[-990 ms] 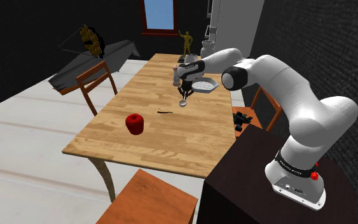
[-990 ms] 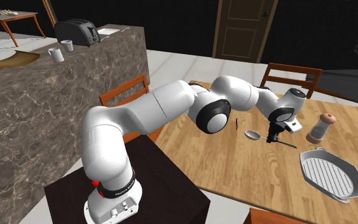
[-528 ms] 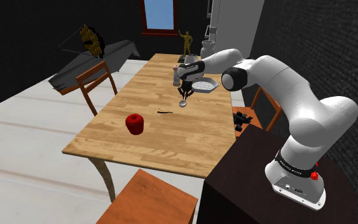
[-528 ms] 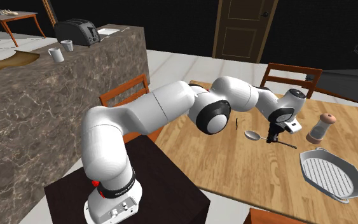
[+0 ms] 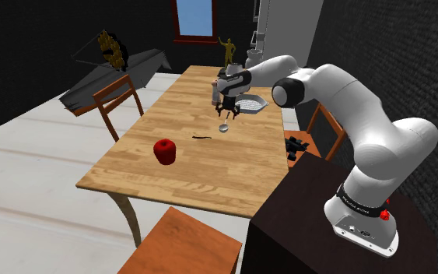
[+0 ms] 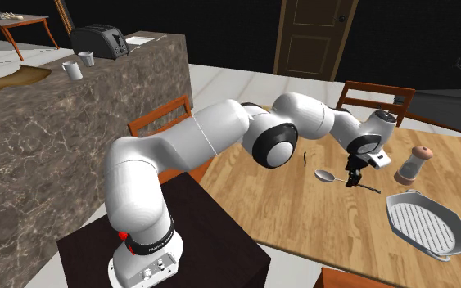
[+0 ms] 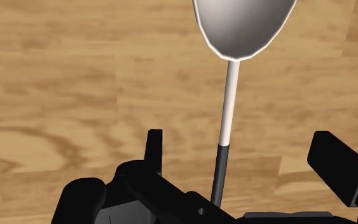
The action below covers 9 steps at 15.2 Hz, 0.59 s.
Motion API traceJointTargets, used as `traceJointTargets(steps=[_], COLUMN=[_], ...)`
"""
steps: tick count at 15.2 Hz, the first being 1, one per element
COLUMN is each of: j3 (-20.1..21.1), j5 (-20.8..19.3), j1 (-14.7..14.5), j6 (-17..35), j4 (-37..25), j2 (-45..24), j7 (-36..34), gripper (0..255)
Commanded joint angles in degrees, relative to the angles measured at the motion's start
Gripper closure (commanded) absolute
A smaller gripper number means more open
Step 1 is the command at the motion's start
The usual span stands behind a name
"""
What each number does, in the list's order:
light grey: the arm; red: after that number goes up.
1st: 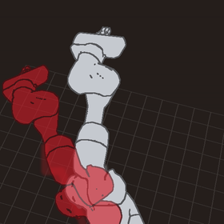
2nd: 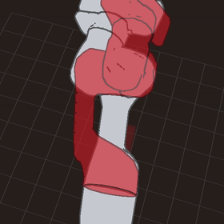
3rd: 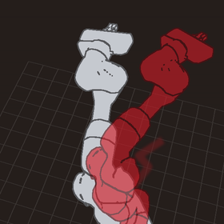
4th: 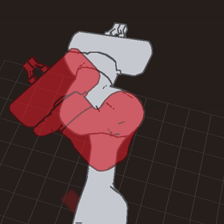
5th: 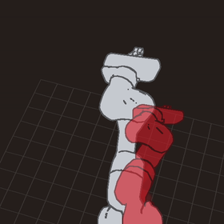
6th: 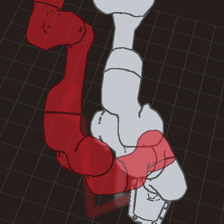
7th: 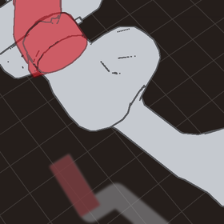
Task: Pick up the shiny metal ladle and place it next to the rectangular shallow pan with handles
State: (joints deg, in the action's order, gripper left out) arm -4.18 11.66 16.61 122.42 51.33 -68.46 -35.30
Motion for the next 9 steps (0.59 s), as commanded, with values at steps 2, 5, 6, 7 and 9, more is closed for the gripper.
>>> traceJointTargets(steps=[2, 5, 6, 7, 9], j3=[-0.2, -0.2, -0.2, -0.2, -0.2], j5=[-0.1, -0.1, -0.1, -0.1, -0.1], j1=[0.1, 0.1, 0.1, 0.1, 0.1], j6=[-1.3, -1.3, -1.3, -1.3, -1.3], j4=[3.0, 3.0, 3.0, 3.0, 3.0], j2=[4.3, 4.3, 4.3, 4.3, 4.3], j7=[0.2, 0.2, 0.2, 0.2, 0.2], gripper=[0, 0, 0, 0, 0])
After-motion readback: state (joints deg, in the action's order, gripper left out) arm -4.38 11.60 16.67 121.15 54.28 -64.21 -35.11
